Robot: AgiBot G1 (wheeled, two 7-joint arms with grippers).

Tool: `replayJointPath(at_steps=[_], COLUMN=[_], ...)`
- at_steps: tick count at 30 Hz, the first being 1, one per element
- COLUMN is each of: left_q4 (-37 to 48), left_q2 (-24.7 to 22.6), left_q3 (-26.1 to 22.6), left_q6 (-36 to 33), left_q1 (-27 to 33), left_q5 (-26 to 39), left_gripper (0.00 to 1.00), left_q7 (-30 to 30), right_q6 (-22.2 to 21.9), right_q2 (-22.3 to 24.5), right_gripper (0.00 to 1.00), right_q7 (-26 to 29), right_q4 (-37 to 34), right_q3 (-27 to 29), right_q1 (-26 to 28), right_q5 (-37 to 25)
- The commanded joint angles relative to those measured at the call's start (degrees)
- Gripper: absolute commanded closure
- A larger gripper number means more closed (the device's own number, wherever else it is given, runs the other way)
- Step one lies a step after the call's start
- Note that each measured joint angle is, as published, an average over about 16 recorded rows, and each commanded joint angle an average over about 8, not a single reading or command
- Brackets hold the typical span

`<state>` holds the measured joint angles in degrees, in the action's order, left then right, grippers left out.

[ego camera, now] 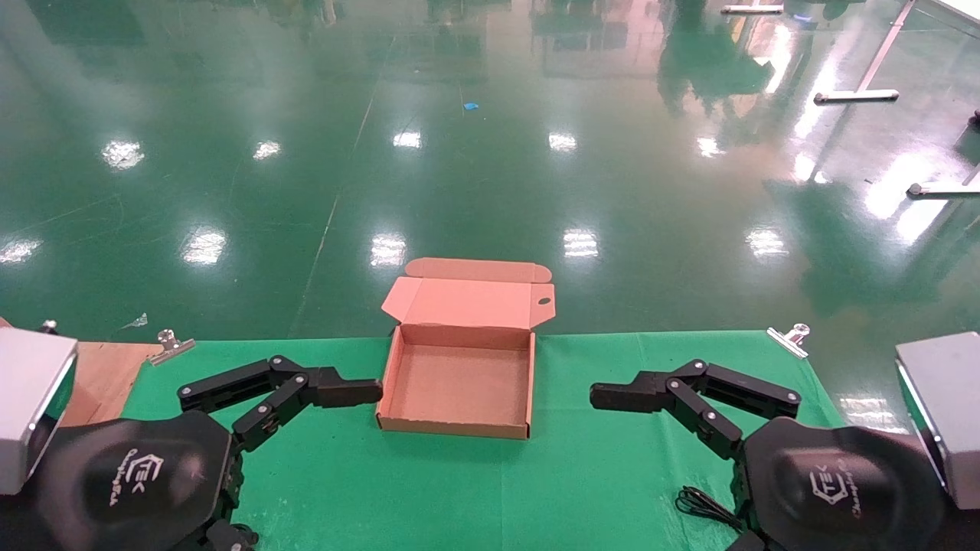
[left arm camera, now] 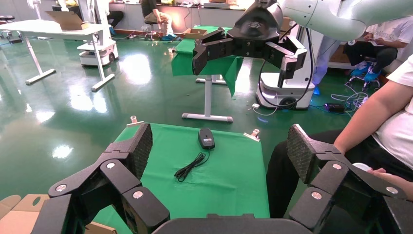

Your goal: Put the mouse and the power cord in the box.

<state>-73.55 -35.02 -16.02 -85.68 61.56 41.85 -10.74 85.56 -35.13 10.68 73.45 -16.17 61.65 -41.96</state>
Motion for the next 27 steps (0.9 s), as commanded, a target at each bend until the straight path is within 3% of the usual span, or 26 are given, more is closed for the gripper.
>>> replayJointPath(at_steps=[1,27], left_q4=[0.0,0.0], left_q2=[0.0,0.0], left_q3=[0.0,0.0], left_q6=[0.0,0.0], left_q1=[0.0,0.0], left_q5=[0.0,0.0], left_gripper=[0.0,0.0], left_q7=[0.0,0.0], right_q6=[0.0,0.0], right_q2=[0.0,0.0], right_gripper=[0.0,0.0], right_q7=[0.0,0.0], right_q4=[0.0,0.0], right_q3=[0.0,0.0], right_q1=[0.0,0.0], right_q5=[0.0,0.0])
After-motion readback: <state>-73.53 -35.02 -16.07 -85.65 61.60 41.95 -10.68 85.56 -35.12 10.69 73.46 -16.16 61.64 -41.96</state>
